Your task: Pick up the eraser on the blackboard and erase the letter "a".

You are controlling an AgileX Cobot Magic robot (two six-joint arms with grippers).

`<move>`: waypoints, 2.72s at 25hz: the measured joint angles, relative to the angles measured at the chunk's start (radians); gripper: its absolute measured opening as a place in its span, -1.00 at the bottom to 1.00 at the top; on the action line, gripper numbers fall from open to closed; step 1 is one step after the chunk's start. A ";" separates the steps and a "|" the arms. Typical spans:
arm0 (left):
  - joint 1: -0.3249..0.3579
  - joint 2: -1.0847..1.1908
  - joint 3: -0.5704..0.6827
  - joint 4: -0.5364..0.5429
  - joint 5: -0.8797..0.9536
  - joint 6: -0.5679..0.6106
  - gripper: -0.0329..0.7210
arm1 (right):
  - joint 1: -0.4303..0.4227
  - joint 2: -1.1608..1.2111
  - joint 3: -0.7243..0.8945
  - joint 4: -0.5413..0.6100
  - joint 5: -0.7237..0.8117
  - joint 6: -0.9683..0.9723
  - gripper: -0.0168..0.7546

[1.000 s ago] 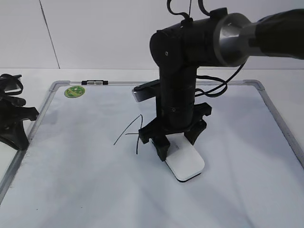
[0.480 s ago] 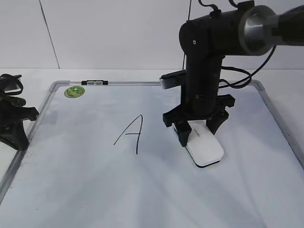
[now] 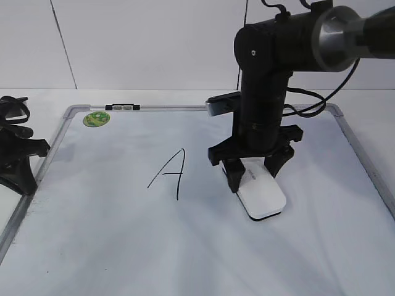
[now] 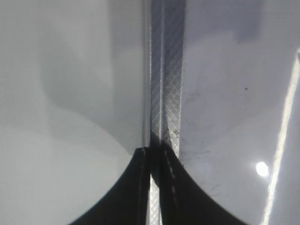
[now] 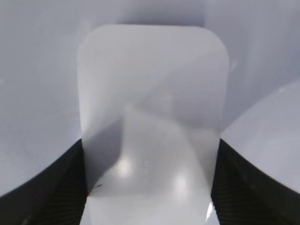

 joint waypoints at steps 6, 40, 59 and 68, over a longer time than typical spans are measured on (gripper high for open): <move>0.000 0.000 0.000 0.000 0.000 0.000 -0.87 | 0.037 -0.105 0.004 0.034 0.000 0.001 0.50; 0.000 0.000 0.000 0.000 0.000 0.000 -0.87 | -0.399 -0.310 0.083 -0.108 0.020 0.078 0.50; 0.000 0.000 0.000 0.000 0.000 0.000 -0.87 | -0.399 -0.190 0.102 -0.086 0.014 0.017 0.50; 0.000 0.000 0.000 0.000 0.000 0.000 -0.87 | -0.407 -0.176 0.102 -0.082 0.012 0.017 0.50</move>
